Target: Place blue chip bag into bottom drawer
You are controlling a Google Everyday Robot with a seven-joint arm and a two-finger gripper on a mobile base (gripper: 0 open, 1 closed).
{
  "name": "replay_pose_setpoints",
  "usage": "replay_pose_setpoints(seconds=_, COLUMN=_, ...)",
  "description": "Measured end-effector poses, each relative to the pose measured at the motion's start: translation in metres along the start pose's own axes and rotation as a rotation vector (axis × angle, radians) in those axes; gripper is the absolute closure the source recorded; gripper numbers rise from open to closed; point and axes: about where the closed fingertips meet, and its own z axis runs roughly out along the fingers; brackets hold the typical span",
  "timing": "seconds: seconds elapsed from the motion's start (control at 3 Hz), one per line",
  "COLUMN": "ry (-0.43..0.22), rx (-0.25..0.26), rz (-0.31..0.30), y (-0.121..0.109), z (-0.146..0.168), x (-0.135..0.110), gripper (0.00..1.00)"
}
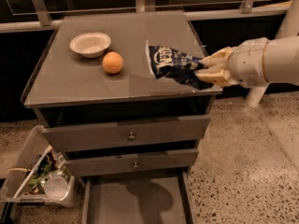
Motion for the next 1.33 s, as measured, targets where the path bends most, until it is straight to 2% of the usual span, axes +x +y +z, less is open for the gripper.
replay_pose_setpoints(seconds=0.33, ry=-0.003, rx=-0.006, rz=0.002, y=0.039, z=-0.019, x=0.009, gripper=1.0)
replay_pose_setpoints(seconds=0.67, ry=0.014, rx=-0.066, rz=0.058, y=0.087, z=-0.011, x=0.038, gripper=1.0)
replay_pose_setpoints(seconds=1.33, ry=0.046, rx=-0.195, rz=0.169, y=0.173, z=0.03, x=0.11, gripper=1.0)
